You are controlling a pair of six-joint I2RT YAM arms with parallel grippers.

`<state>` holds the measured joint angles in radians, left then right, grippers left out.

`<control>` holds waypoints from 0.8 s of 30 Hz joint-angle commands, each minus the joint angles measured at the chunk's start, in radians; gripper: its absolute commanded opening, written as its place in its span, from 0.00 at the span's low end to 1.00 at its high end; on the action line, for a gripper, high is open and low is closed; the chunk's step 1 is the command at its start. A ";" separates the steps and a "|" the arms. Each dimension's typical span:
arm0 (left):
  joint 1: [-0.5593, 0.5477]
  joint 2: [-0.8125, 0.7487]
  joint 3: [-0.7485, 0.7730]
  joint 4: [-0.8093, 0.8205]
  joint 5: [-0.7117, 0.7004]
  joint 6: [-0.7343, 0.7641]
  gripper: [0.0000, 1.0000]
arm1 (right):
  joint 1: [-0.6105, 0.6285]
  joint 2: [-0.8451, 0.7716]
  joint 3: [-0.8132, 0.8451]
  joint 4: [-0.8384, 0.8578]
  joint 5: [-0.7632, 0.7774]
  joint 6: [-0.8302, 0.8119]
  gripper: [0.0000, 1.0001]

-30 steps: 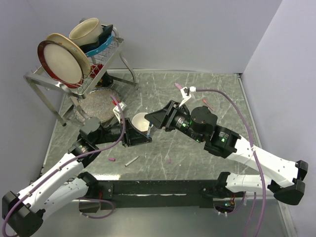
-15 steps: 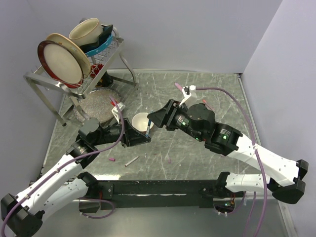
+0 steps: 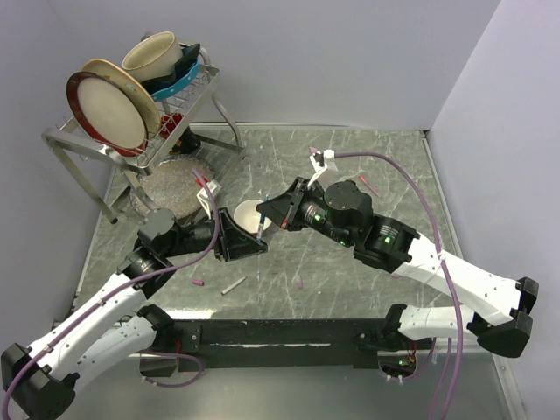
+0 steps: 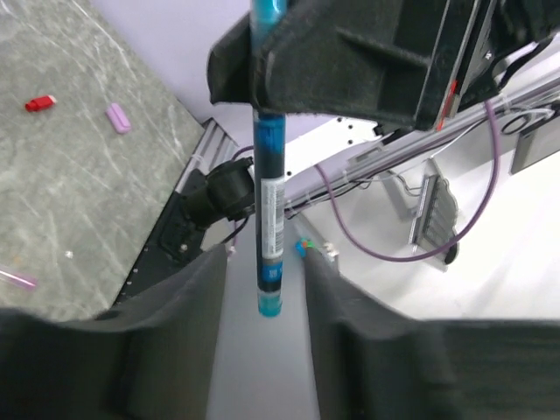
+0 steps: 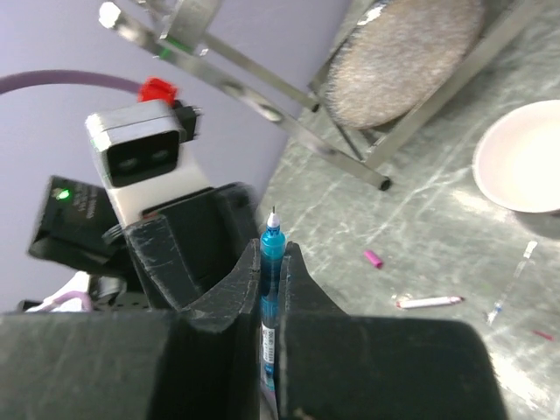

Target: Insert the pens into the pen caps

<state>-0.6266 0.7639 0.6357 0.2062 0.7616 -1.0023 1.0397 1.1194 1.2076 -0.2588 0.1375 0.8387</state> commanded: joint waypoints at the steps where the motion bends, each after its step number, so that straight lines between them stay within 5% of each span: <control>1: -0.004 0.014 0.051 0.062 -0.013 -0.009 0.49 | -0.004 -0.023 -0.039 0.102 -0.050 -0.010 0.00; 7: -0.004 0.058 0.071 0.076 0.004 0.002 0.41 | -0.006 -0.036 -0.056 0.101 -0.081 -0.012 0.00; 12: -0.004 0.074 0.074 0.107 0.030 -0.007 0.02 | -0.004 -0.036 -0.066 0.118 -0.096 -0.007 0.01; 16: -0.004 0.042 0.084 -0.006 -0.023 0.076 0.01 | -0.027 -0.036 -0.040 0.057 -0.053 0.005 0.46; 24: -0.004 -0.023 0.117 -0.376 -0.247 0.367 0.01 | -0.407 -0.064 -0.074 -0.060 -0.095 0.004 0.56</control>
<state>-0.6262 0.7807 0.6922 0.0006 0.6445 -0.8276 0.8352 1.0943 1.1454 -0.2764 0.0360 0.8566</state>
